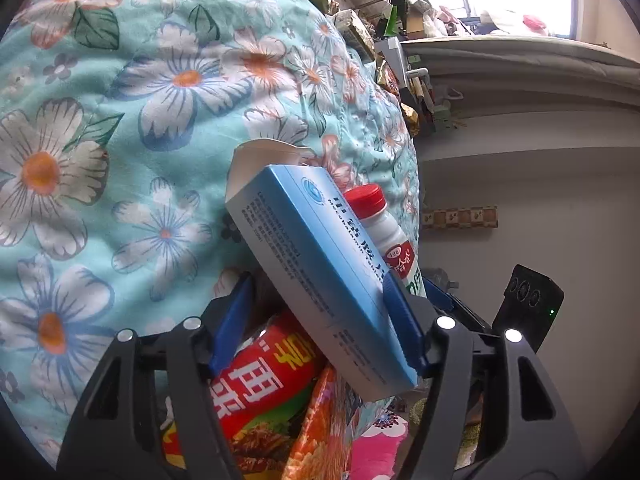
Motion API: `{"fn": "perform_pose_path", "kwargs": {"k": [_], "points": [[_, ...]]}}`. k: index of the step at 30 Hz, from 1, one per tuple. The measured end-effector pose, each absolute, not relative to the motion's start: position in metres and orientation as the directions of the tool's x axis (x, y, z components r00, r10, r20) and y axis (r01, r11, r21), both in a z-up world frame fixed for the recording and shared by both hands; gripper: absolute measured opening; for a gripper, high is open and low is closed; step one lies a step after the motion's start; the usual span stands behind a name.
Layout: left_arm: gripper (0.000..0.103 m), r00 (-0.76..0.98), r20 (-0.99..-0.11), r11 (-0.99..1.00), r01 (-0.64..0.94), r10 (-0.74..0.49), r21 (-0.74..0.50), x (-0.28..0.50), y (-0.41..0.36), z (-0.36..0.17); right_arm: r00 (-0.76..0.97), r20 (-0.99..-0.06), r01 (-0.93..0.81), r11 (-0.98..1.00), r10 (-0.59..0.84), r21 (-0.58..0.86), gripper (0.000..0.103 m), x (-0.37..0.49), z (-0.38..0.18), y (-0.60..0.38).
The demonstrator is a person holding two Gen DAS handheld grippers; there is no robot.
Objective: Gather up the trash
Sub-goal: 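Grasp the blue medicine box with the left tool while the right tool grasps the white drink bottle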
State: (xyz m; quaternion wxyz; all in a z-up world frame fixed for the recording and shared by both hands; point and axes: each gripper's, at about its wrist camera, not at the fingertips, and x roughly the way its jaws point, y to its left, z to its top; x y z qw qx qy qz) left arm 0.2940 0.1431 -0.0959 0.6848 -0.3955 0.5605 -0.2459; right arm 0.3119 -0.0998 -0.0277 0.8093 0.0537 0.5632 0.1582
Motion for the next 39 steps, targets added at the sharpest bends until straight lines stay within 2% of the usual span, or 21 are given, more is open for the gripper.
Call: {"fn": "perform_pose_path", "kwargs": {"k": [2,10,13,15,24,32,39], "points": [[0.056,0.255,-0.562,0.556,-0.105,-0.786,-0.825,0.296,0.142,-0.096,0.309,-0.897,-0.213,0.942,0.315,0.258,0.081,0.315,-0.030,-0.097],[0.054,0.269,-0.579,0.563,-0.141,-0.770,-0.814,0.303,0.148,-0.099,0.278,-0.919,-0.221,0.950,0.279,0.222,0.081,0.326,-0.047,-0.096],[0.054,0.276,-0.586,0.566,-0.157,-0.762,-0.810,0.306,0.149,-0.102,0.287,-0.918,-0.205,0.953,0.274,0.221,0.074,0.327,-0.050,-0.099],[0.054,0.281,-0.592,0.571,-0.161,-0.755,-0.805,0.308,0.148,-0.102,0.295,-0.911,-0.193,0.951,0.290,0.240,0.074,0.325,-0.050,-0.103],[0.039,0.324,-0.575,0.573,-0.112,-0.752,-0.812,0.305,0.153,-0.084,0.339,-0.875,-0.141,0.939,0.344,0.315,0.068,0.313,-0.046,-0.121],[0.031,0.393,-0.556,0.624,0.062,-0.733,-0.779,0.284,0.145,-0.032,0.373,-0.852,-0.047,0.925,0.367,0.378,0.067,0.287,-0.050,-0.153],[0.029,0.296,-0.539,0.614,0.316,-0.788,-0.724,0.252,0.086,0.011,0.431,-0.844,0.074,0.920,0.319,0.385,0.067,0.235,-0.052,-0.190]]}}
